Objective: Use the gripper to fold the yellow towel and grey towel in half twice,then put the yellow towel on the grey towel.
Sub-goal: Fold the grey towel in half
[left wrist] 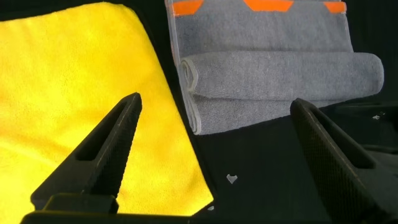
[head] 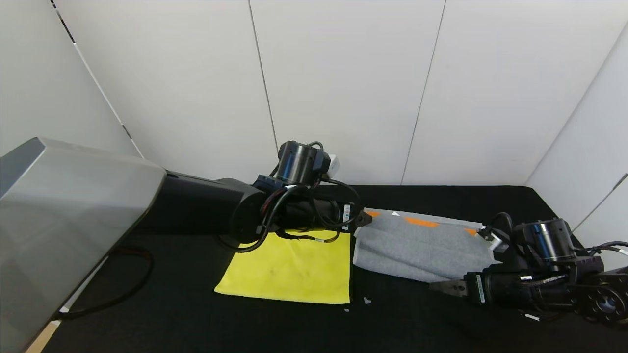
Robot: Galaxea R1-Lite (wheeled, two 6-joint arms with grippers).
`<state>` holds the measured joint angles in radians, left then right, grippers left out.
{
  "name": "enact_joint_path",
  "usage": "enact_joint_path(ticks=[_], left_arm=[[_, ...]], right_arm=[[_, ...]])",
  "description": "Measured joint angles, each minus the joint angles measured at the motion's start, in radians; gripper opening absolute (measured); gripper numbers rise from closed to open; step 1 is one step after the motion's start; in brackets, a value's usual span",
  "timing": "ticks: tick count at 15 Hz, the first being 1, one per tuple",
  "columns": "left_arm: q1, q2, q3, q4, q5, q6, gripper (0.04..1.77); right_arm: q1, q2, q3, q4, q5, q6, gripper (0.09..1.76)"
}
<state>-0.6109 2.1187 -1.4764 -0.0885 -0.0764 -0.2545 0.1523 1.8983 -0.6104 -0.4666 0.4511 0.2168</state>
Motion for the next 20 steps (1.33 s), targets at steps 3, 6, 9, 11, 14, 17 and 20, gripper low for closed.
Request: enact_joint_path(ticks=[3,6,9,11,14,17,20], left_arm=[[0.000,0.004,0.000,-0.001,0.000,0.000,1.70],[0.000,0.007,0.001,-0.001,0.000,0.000,1.71],[0.000,0.008,0.001,-0.001,0.000,-0.001,1.71],[0.000,0.008,0.002,-0.001,0.000,-0.001,1.71],[0.000,0.009,0.002,-0.001,0.000,-0.001,1.71],[-0.001,0.011,0.003,-0.001,0.000,-0.001,1.71],[-0.001,0.013,0.003,-0.001,0.000,-0.001,1.72]], right_arm=[[0.003,0.021,-0.016,0.000,-0.001,0.001,1.70],[0.000,0.040,-0.044,0.002,-0.005,0.006,1.70],[-0.011,0.064,-0.080,0.003,-0.007,0.006,1.70],[-0.020,0.074,-0.103,0.004,-0.008,0.006,1.70],[-0.038,0.081,-0.141,0.009,-0.011,0.005,1.70],[-0.047,0.077,-0.169,0.051,-0.017,0.004,1.70],[-0.050,0.066,-0.174,0.053,-0.017,0.004,1.70]])
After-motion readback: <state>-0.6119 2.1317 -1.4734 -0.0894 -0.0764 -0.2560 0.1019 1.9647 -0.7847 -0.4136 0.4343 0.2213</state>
